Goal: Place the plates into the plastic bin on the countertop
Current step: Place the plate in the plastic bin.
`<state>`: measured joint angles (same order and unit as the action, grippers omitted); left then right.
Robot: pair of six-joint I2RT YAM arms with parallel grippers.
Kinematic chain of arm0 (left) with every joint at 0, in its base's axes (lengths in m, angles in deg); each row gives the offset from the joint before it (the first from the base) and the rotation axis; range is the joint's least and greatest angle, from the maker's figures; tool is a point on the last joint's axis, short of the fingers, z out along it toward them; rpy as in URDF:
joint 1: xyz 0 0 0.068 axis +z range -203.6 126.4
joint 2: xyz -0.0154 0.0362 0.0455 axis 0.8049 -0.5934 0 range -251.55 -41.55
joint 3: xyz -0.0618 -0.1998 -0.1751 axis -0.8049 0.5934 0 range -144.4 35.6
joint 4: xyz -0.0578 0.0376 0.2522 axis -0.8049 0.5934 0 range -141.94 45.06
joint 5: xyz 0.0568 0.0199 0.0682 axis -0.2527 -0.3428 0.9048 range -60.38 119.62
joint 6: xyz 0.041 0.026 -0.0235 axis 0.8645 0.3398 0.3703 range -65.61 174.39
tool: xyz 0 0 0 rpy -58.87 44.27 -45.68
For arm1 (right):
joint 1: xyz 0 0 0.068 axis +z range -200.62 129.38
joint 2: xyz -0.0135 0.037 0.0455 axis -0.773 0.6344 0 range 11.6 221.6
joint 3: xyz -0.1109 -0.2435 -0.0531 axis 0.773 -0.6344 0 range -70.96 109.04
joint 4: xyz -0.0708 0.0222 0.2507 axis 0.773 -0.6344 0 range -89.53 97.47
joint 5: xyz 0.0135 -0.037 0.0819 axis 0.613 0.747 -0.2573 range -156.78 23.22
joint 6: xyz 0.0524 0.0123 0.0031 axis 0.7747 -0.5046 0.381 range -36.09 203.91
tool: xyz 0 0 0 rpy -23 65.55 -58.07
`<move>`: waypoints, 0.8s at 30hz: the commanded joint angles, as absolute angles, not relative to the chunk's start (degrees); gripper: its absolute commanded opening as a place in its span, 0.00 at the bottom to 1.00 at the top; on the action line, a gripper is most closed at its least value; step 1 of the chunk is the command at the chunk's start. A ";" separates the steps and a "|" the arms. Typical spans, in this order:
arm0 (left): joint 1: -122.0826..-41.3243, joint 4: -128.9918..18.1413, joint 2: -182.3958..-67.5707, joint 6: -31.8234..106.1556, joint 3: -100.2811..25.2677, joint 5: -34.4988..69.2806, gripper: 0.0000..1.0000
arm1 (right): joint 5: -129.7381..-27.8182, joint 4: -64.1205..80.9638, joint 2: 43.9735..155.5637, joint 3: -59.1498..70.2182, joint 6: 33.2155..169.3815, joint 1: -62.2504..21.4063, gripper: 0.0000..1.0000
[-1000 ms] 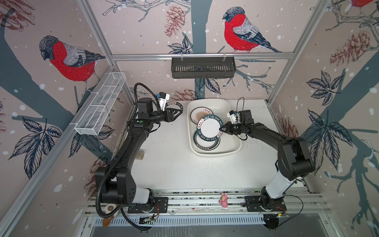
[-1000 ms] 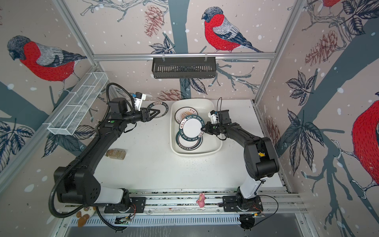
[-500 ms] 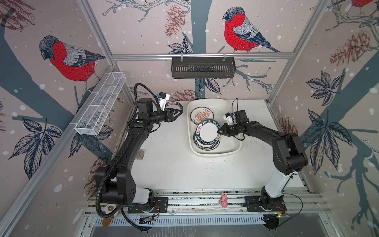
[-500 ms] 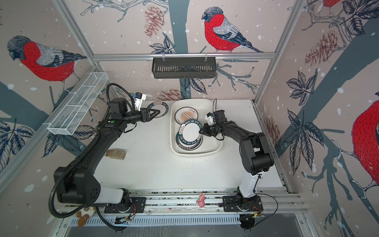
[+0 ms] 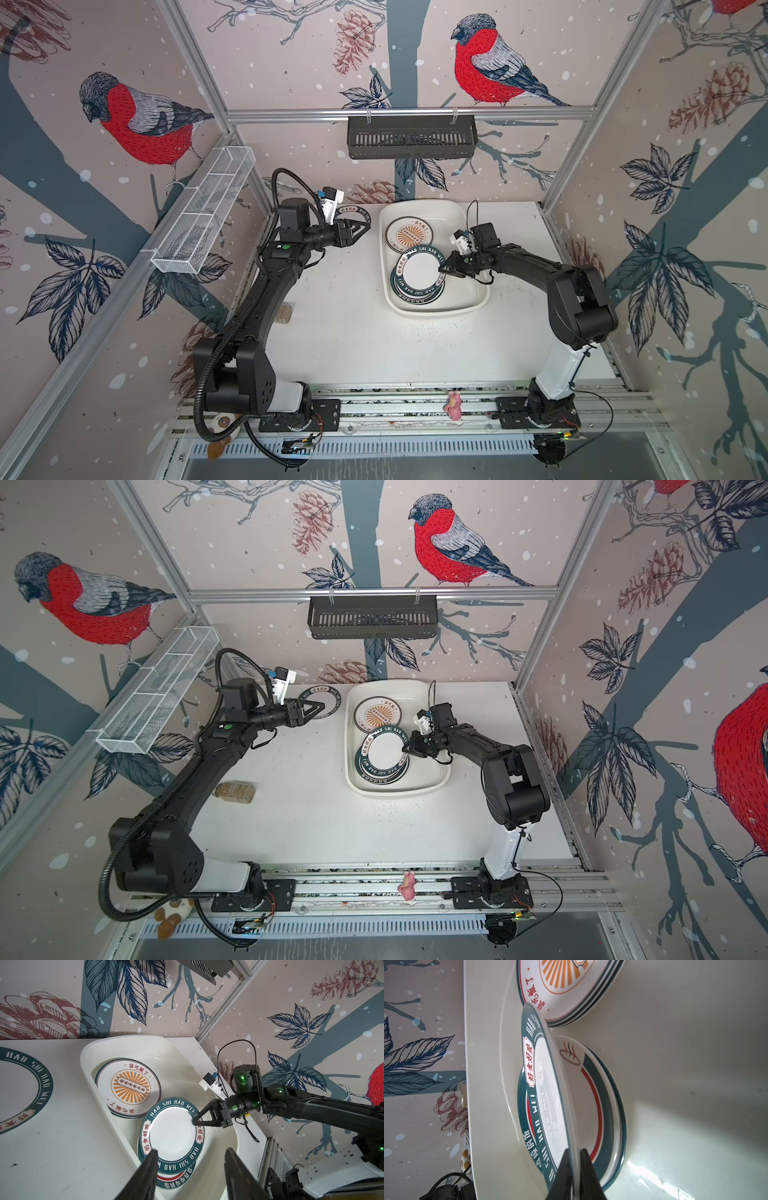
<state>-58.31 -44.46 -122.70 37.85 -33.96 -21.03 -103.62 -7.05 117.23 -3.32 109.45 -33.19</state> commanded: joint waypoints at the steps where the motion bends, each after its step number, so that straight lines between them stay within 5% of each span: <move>1: -58.31 -47.02 -122.85 37.86 -34.13 -22.19 0.52 | -102.88 -7.73 117.51 -2.79 108.70 -33.26 0.12; 24: -58.26 -47.46 -122.68 37.62 -33.75 -22.42 0.52 | -99.24 -10.52 118.76 -2.51 107.04 -33.30 0.20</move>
